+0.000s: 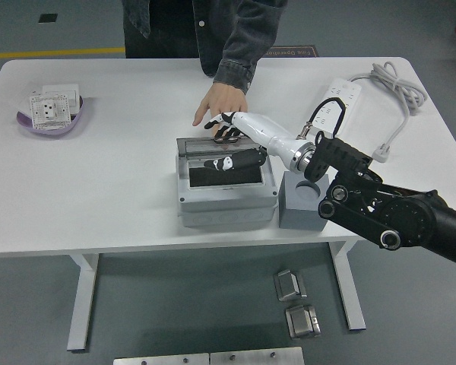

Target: Pick up the cylinder from the cube,place it in the box,flap close box

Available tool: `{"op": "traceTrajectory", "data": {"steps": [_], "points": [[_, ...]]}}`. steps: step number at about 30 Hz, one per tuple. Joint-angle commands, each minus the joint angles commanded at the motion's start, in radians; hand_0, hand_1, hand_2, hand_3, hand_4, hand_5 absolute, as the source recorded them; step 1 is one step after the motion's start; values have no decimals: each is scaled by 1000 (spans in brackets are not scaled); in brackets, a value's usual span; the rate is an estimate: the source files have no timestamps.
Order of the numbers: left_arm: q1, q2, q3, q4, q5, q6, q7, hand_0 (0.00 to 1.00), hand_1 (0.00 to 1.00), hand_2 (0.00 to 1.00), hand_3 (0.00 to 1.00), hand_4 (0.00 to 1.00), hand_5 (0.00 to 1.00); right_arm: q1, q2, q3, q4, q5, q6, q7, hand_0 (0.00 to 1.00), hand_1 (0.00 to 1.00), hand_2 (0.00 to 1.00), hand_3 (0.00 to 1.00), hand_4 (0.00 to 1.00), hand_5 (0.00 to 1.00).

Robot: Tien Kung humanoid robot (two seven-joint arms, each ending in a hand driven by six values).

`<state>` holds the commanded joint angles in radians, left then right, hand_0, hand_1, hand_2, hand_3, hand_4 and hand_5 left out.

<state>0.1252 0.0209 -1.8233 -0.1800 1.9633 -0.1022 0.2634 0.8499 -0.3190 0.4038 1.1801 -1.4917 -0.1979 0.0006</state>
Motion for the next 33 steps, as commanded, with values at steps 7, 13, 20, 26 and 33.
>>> {"op": "traceTrajectory", "data": {"steps": [7,13,20,26,33], "points": [[1,1,7,0,-5,1,0,633,586,551,600,503,29,0,0,7,7,-30,4,-13,641,597,651,779,876,450],[3,1,11,0,-8,2,0,633,586,552,601,506,27,-2,-8,8,22,-48,8,-25,637,595,649,779,873,455],[6,3,10,0,-5,3,-1,633,585,551,601,506,31,-14,-37,18,73,-89,30,-72,635,591,650,779,871,456],[8,5,24,0,-21,5,1,633,586,552,602,508,31,-33,-61,26,145,-130,66,-146,633,589,651,780,867,458],[9,6,37,0,-37,7,3,633,584,552,602,509,35,-73,-75,64,174,-146,77,-178,625,591,665,781,804,514]]}}
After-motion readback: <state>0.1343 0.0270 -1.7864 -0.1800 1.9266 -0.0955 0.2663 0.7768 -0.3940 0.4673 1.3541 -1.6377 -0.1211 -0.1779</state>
